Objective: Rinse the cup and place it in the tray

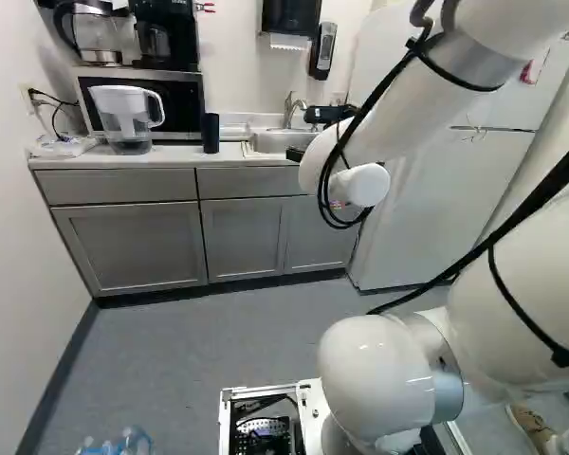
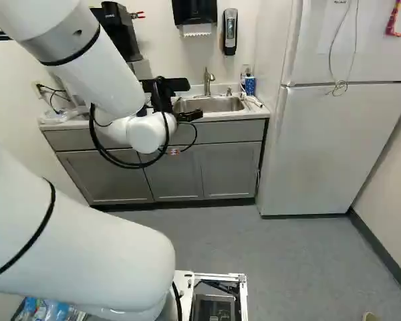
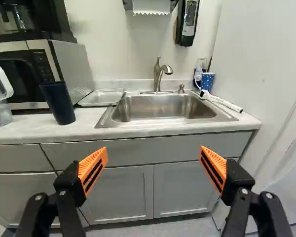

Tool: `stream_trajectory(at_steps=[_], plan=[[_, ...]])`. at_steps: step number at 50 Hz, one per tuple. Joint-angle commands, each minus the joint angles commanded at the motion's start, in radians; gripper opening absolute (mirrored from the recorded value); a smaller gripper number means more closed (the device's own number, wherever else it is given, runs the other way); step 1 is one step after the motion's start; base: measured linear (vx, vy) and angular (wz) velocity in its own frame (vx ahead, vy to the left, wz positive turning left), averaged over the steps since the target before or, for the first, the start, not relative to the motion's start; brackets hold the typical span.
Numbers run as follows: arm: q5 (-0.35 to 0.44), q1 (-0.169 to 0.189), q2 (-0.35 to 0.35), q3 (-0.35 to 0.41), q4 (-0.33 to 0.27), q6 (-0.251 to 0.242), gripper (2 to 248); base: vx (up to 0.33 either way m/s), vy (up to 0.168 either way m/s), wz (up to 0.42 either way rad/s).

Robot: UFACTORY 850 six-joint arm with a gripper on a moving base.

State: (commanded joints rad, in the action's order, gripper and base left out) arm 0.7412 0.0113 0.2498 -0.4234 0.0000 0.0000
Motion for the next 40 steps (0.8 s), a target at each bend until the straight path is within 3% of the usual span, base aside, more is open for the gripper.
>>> stream_trajectory(at_steps=[40], plan=[[-0.131, -0.001, -0.041, -0.125, 0.000, 0.000, 247, 0.000, 0.000, 0.000]])
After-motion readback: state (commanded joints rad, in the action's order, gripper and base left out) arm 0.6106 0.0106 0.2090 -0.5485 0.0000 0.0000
